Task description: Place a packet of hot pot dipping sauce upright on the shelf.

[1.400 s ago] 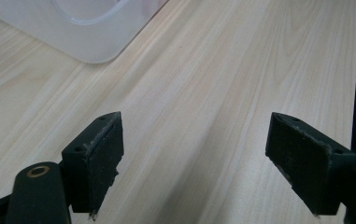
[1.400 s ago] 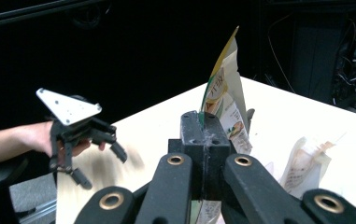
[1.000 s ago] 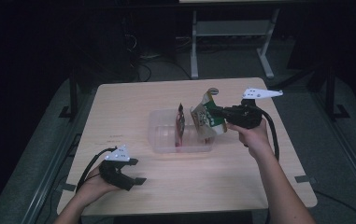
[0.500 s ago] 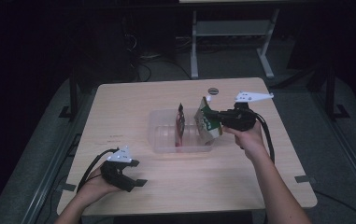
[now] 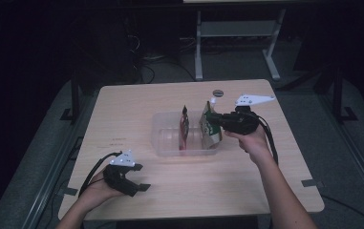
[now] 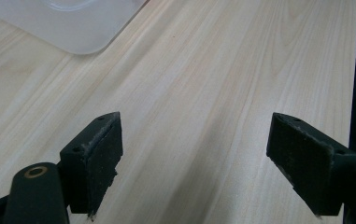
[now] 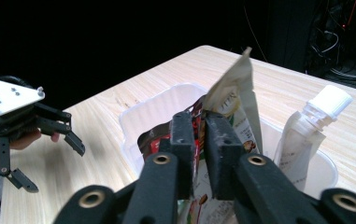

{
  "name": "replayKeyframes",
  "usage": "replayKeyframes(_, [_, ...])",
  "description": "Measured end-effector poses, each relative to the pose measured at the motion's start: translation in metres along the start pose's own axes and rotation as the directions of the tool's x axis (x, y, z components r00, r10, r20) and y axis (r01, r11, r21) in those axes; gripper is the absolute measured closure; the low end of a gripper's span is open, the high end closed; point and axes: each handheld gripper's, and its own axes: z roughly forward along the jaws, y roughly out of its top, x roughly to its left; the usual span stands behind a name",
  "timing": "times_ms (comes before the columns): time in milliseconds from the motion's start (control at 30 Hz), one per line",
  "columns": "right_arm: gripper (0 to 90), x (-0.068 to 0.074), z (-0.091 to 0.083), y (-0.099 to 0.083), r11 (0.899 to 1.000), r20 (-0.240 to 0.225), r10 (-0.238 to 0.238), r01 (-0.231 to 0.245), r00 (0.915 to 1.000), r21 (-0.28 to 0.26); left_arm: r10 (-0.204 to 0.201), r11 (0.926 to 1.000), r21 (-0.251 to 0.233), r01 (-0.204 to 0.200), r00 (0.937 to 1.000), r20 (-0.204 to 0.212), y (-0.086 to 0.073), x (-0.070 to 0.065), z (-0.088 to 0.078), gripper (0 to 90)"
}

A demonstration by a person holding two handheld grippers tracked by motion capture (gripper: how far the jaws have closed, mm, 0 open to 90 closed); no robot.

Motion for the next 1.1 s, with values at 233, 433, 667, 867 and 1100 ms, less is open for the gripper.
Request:
replayKeyframes(233, [70.3,0.003,-0.008,0.001,1.000,-0.002,-0.014,0.013,0.9999,-0.014,0.000,1.0000,0.000,0.000,1.0000,-0.001,0.000,0.000,0.000,18.1])
replayKeyframes(433, [61.5,0.009,-0.018,0.000,0.999,0.017,-0.043,0.042,0.9990,0.012,-0.010,0.9999,-0.011,0.010,0.9999,-0.003,0.000,0.000,-0.001,18.0])
replayKeyframes(667, [49.8,0.024,-0.032,-0.013,0.994,0.026,-0.095,0.094,0.9951,0.051,-0.010,0.9998,-0.016,0.010,0.9999,-0.009,-0.001,0.003,-0.002,18.0])
replayKeyframes(867, [46.5,0.030,-0.043,-0.030,0.992,0.031,-0.099,0.096,0.9946,0.075,-0.011,0.9998,-0.019,0.011,0.9999,-0.005,-0.001,0.001,-0.004,18.0])
replayKeyframes(1100, [40.9,0.026,-0.051,-0.051,0.990,0.060,-0.096,0.089,0.9935,0.109,-0.010,0.9999,-0.012,0.010,0.9999,-0.005,-0.003,-0.003,-0.006,18.0])
